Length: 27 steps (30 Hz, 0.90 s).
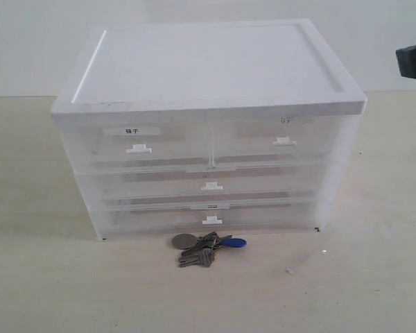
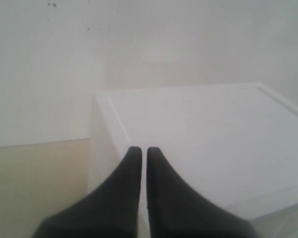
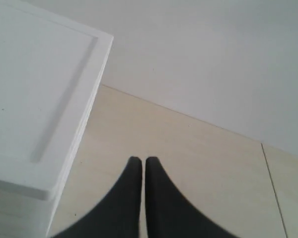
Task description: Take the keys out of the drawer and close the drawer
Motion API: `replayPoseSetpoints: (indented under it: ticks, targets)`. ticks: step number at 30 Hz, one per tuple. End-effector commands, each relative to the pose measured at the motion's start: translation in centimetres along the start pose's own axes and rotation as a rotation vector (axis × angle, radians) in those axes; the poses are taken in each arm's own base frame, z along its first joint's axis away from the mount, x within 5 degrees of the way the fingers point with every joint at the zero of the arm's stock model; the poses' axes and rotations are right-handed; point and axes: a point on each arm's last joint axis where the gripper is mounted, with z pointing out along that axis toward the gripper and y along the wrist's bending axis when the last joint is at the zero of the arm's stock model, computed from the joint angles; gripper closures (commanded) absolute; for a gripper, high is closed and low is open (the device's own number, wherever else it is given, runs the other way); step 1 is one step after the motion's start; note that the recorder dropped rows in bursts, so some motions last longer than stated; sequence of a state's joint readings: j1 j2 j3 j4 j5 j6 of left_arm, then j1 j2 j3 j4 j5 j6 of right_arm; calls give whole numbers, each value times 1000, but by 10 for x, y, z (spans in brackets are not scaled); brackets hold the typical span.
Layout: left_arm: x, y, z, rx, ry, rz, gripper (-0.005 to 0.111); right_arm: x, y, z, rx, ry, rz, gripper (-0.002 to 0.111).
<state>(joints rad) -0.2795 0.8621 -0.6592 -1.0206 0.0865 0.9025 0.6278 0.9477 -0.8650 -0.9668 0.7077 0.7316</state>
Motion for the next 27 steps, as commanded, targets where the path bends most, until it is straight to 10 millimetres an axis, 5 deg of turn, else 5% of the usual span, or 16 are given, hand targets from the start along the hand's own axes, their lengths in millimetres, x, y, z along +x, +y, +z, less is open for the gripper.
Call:
replayPoseSetpoints:
  ticks: [1,7,14,27]
  targets:
    - [-15,-6,-31,33,-105,30,102,-2,-6,-18,-57,-79,34,108]
    - [-31,-14,-83,66,-285,94,102,1,-20,-68,-194,-352,120,108]
    - [-30,-24,-126,145,-379,171,102,34,-43,-111,-180,-499,186,108]
    - [4,-33,-154,262,-372,201,102,72,-70,-150,-116,-606,294,108]
